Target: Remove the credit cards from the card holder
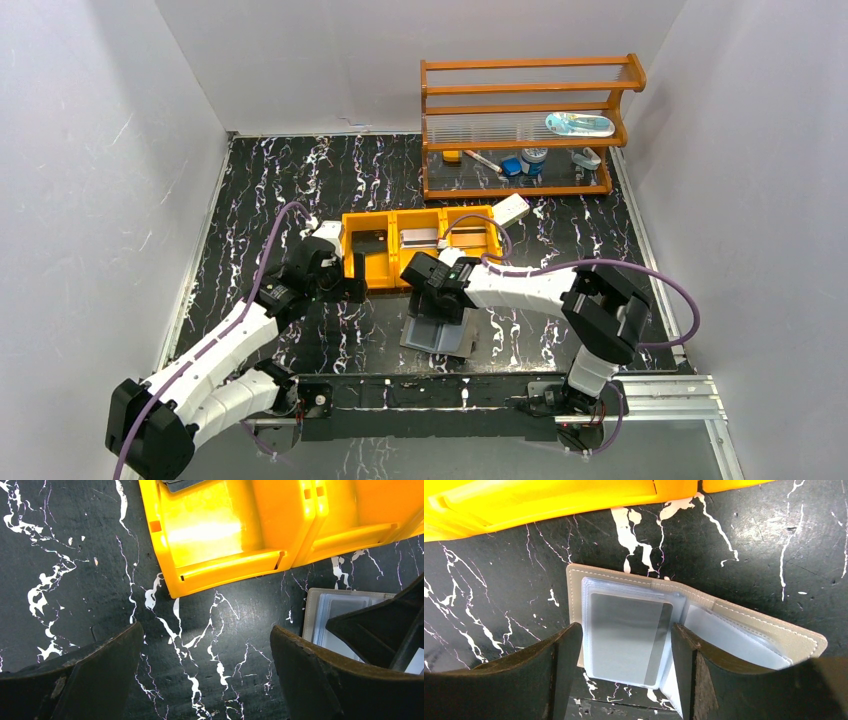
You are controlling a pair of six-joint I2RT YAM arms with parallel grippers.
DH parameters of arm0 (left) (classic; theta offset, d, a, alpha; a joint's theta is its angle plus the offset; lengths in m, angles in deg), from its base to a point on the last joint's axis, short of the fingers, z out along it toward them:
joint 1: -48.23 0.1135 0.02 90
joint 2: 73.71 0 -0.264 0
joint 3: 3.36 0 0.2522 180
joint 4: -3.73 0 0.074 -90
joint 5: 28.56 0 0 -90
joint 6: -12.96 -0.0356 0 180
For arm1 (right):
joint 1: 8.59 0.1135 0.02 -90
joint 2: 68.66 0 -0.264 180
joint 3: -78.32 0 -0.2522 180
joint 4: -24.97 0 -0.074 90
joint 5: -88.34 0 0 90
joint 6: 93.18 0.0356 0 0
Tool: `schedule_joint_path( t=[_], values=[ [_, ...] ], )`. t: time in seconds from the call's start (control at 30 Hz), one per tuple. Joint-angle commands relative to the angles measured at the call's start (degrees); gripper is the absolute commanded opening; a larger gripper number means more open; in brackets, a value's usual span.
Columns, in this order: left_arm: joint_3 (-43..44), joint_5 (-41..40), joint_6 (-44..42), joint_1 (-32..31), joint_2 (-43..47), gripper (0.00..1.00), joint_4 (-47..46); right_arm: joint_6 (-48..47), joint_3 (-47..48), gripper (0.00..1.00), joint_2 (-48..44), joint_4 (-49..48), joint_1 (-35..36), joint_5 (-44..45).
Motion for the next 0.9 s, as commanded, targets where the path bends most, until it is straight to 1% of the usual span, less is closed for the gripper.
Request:
schedule_joint_path(
  t=[0.0, 0.07, 0.17, 0.23, 0.37, 0.5, 0.63, 0.7, 0.73, 0.8, 0.83, 0.87],
  values=[
    [2.33, -1.06, 0.03, 0.07, 0.09, 0.98, 0.77, -0.17, 0.59, 0.74, 1.76, -0.92, 0.15, 0.00],
    [2.36, -1.55, 0.04, 0.05, 0.31, 0.98, 0.81, 0.23, 1.14, 0.71, 2.77, 0.44, 0.15, 0.56],
    [2.12, -1.81, 0.10, 0.04, 0.67, 0.98, 0.86, 0.37, 1.49, 0.64, 3.15, 1.63, 0.14, 1.00],
    [2.15, -1.86, 0.10, 0.04, 0.63, 0.98, 0.78, 0.52, 0.77, 0.61, 2.38, 1.06, 0.10, 1.06],
    [2.23, -1.72, 0.13, 0.05, 0.26, 0.98, 0.86, -0.09, -1.78, 0.62, -0.67, -3.49, 0.13, 0.04],
    [2.22, -1.58, 0.13, 0.04, -0.14, 0.98, 0.78, -0.94, -4.64, 0.67, -3.20, -8.66, 0.15, -1.94],
    [2.29, -1.13, 0.13, 0.11, -0.61, 0.98, 0.86, -0.55, -6.29, 0.60, -3.80, -10.58, -0.01, -3.13],
    [2.38, -0.70, 0.05, 0.04, -0.49, 0.98, 0.86, -1.19, -6.73, 0.60, -4.34, -11.87, -0.03, -3.99],
    [2.36, 0.03, 0.08, 0.04, -0.25, 0.98, 0.77, -1.54, -7.43, 0.61, -4.75, -13.99, -0.18, -4.92],
    [2.45, 5.04, -0.19, 0.09, 1.48, 0.98, 0.53, -1.98, -8.67, 0.62, -5.22, -16.53, -0.46, -7.28],
    [0.07, 13.49, 3.34, 0.04, 4.97, 0.96, -1.85, -2.09, -9.73, 0.62, -5.56, -18.44, -0.72, -8.55],
    [-1.70, 19.13, 6.16, 0.09, 6.47, 0.92, -4.75, -2.13, -9.97, 0.62, -5.65, -18.79, -0.81, -8.88]
  ],
)
